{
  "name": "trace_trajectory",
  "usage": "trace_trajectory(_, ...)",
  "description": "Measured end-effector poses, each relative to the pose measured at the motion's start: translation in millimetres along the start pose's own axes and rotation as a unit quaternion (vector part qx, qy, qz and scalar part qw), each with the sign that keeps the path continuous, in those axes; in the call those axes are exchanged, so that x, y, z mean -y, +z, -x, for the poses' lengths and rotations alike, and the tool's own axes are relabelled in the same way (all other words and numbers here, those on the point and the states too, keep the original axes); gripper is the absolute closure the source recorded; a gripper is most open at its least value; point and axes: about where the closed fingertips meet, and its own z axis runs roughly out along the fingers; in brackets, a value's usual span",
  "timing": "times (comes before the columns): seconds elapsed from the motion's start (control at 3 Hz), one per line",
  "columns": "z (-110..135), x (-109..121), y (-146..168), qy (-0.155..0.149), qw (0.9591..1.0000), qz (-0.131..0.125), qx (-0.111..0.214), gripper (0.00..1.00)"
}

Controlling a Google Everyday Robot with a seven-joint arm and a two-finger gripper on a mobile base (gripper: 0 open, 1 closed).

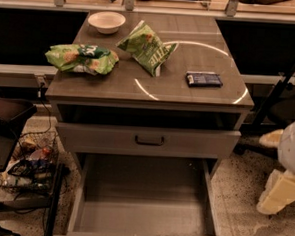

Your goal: Close middle drawer

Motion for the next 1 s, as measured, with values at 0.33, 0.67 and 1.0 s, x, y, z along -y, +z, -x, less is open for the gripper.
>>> trace_trajectory(0.33, -10, -25, 34, -0.006, 0.9995, 0.029, 0.007, 0.39)
trace_trajectory(0.67, -29, -57, 73, 0.002, 0.9974, 0.072, -0.006, 0.7)
trace_trajectory(1.0, -40, -72, 89, 0.021, 0.9957, 0.091, 0.001, 0.93)
